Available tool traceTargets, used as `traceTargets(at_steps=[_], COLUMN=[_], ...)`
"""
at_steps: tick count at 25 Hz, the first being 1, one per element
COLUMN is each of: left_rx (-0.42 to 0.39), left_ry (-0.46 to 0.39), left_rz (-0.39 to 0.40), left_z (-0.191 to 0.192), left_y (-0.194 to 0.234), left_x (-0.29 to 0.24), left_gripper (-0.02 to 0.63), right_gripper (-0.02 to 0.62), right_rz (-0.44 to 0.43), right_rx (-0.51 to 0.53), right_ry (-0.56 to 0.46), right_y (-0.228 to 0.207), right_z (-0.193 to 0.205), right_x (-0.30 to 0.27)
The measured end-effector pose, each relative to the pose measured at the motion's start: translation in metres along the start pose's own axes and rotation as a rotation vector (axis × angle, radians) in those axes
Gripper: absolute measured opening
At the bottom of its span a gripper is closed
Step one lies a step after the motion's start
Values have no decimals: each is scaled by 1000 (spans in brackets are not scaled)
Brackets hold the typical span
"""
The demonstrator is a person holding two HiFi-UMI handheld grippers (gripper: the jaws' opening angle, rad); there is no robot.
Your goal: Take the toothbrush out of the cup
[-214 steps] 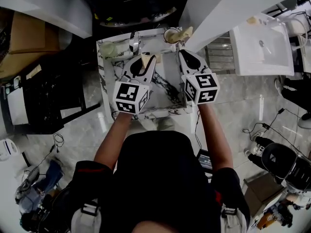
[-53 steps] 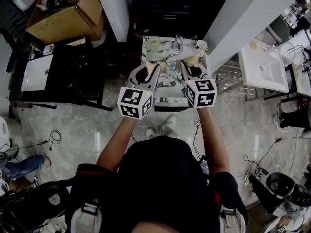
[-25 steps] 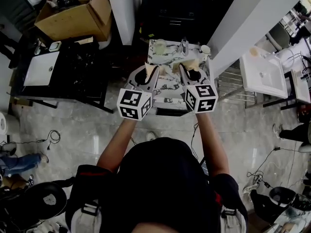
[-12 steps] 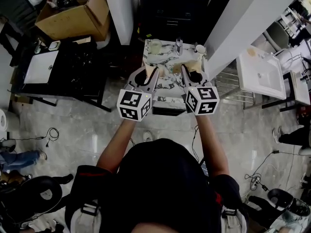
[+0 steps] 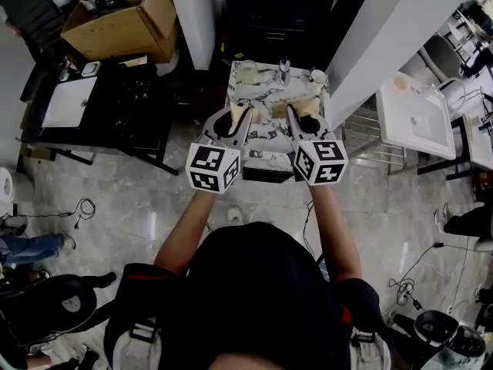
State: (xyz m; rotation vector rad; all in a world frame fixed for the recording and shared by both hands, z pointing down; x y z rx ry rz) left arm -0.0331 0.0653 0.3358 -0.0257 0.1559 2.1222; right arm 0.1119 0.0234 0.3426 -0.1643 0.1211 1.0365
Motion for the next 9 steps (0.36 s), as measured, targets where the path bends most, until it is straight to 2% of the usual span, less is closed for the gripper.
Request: traceTargets(at_steps=[9], left_rx=[-3], left_ry=[-7], left_rz=[-1], left_z=[-4], left_y=[-5], left_x=[1], left_gripper=[83], right_gripper=[64], right_rz=[3], right_rx=[-8], right_ry=[-3], right_y=[-3], right_z=[0], right_x=[7])
Point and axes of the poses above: the fingertips, and each gripper's own axes: x backward along the fingers, y to its left, z out of its underside, the point moved 4 cm from there along x, backward along the fingers, and after that the axes turned 7 degrees about z, right-handed, at the moved point
